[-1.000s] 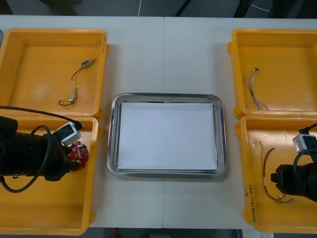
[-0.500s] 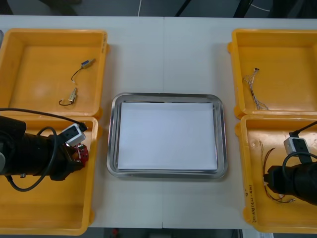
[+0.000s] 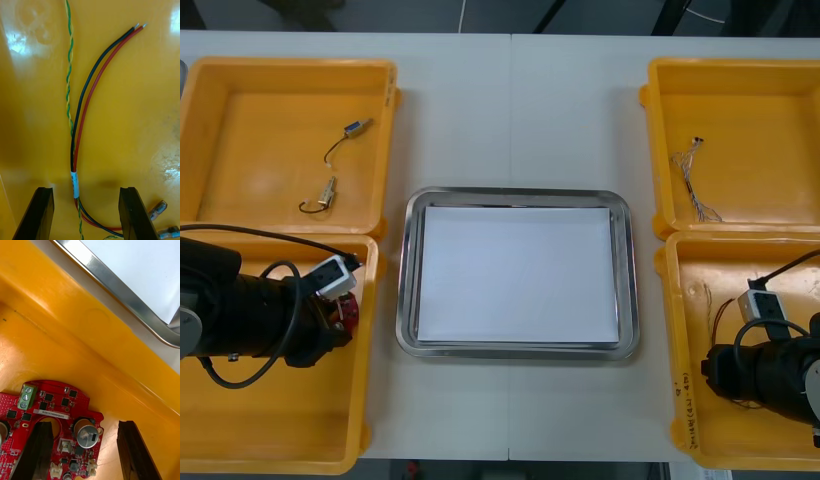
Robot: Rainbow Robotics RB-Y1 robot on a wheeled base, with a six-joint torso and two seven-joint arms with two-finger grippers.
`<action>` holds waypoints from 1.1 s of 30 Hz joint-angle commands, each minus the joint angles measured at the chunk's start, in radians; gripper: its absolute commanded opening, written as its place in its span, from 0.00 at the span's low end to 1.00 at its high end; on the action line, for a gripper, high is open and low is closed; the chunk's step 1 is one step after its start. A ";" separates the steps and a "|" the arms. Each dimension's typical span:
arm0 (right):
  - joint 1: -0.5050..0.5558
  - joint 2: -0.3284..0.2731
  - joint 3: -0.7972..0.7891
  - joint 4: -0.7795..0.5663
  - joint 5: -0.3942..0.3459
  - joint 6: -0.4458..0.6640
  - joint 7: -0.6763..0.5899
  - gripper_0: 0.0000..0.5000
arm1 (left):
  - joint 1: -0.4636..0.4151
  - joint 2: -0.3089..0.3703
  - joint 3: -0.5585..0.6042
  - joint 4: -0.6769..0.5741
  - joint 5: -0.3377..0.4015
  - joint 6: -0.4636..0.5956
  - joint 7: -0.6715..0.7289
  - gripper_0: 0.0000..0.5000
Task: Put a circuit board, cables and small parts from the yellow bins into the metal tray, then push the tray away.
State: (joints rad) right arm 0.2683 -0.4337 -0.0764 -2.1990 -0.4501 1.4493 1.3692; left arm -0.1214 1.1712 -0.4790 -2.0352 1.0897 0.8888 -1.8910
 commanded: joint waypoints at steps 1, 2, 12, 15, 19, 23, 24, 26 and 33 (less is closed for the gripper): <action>0.039 0.012 0.032 -0.010 0.017 -0.012 -0.032 1.00 | -0.041 0.038 -0.036 0.012 -0.016 -0.033 -0.129 1.00; 0.043 0.012 0.035 -0.010 0.021 -0.017 -0.032 1.00 | -0.041 0.038 -0.036 0.012 -0.016 -0.034 -0.129 1.00; 0.065 0.012 0.055 -0.010 0.042 -0.050 -0.030 1.00 | -0.040 0.039 -0.038 0.012 -0.022 -0.033 -0.134 1.00; 0.069 0.012 0.056 -0.010 0.045 -0.056 -0.029 1.00 | -0.041 0.039 -0.038 0.015 -0.024 -0.033 -0.134 1.00; 0.075 0.012 0.063 -0.008 0.053 -0.072 -0.033 1.00 | -0.040 0.038 -0.038 0.015 -0.024 -0.033 -0.134 1.00; 0.072 0.012 0.067 0.002 0.068 -0.095 -0.032 1.00 | -0.040 0.038 -0.043 0.016 -0.024 -0.033 -0.132 1.00; 0.072 0.012 0.070 0.007 0.074 -0.104 -0.032 1.00 | -0.040 0.038 -0.044 0.016 -0.024 -0.033 -0.132 1.00; 0.071 0.012 0.073 0.012 0.077 -0.107 -0.033 1.00 | -0.040 0.039 -0.046 0.016 -0.025 -0.036 -0.132 1.00; 0.072 0.012 0.090 0.012 0.094 -0.107 -0.041 1.00 | -0.040 0.038 -0.061 0.018 -0.034 -0.051 -0.132 0.01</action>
State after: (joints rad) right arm 0.3145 -0.4336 -0.0178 -2.1880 -0.3704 1.3507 1.3684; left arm -0.1386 1.1712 -0.5119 -2.0149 1.0692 0.8605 -1.8915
